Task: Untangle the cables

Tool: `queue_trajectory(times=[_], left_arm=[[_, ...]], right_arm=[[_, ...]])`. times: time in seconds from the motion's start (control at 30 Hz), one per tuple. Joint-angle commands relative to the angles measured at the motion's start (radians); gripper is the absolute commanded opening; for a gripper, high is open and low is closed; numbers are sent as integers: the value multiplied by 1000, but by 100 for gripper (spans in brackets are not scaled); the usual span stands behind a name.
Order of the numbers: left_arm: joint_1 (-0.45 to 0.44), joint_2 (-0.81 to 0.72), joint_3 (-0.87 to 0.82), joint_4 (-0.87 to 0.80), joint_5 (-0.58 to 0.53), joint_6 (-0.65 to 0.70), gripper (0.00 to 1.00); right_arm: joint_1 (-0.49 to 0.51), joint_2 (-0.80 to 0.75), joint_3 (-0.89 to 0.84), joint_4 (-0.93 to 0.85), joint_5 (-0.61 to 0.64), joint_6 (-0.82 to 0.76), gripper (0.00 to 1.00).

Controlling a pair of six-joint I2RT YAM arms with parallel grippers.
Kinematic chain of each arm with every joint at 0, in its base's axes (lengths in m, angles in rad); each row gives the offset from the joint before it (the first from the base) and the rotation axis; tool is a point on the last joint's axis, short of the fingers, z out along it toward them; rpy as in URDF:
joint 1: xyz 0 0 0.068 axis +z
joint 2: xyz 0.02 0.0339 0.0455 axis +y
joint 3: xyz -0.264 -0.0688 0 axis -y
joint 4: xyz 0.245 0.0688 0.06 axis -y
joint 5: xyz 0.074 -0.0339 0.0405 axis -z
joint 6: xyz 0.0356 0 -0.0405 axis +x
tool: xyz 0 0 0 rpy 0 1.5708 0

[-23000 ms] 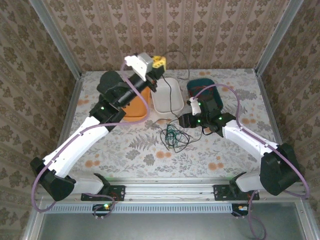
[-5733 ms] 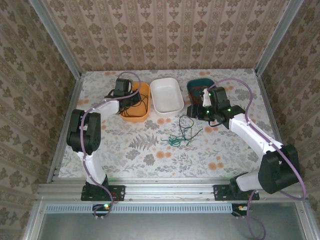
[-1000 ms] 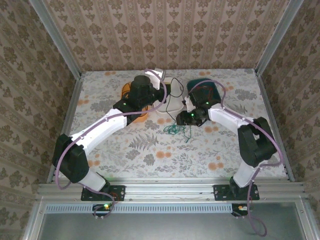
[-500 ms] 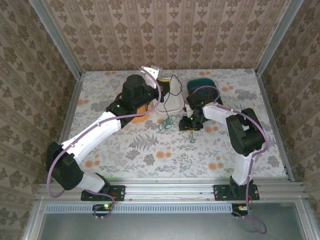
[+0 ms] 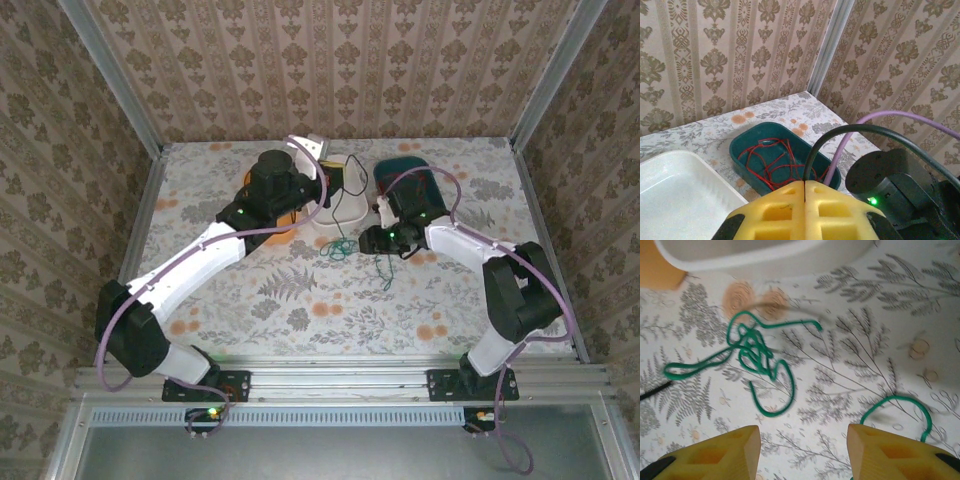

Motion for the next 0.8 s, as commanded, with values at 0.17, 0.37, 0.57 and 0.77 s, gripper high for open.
queue_trajectory(times=[0.17, 0.37, 0.57, 0.77], left_arm=[[-19, 3, 24, 12, 26, 6, 0], [-21, -6, 21, 33, 15, 14, 0], [-17, -50, 16, 71, 14, 22, 0], [51, -157, -38, 185, 97, -71, 0]], right_arm=[[12, 177, 141, -55, -75, 18, 50], [23, 264, 185, -204, -6, -20, 50], [17, 300, 197, -274, 80, -20, 50], [-10, 301, 178, -267, 75, -1, 49]])
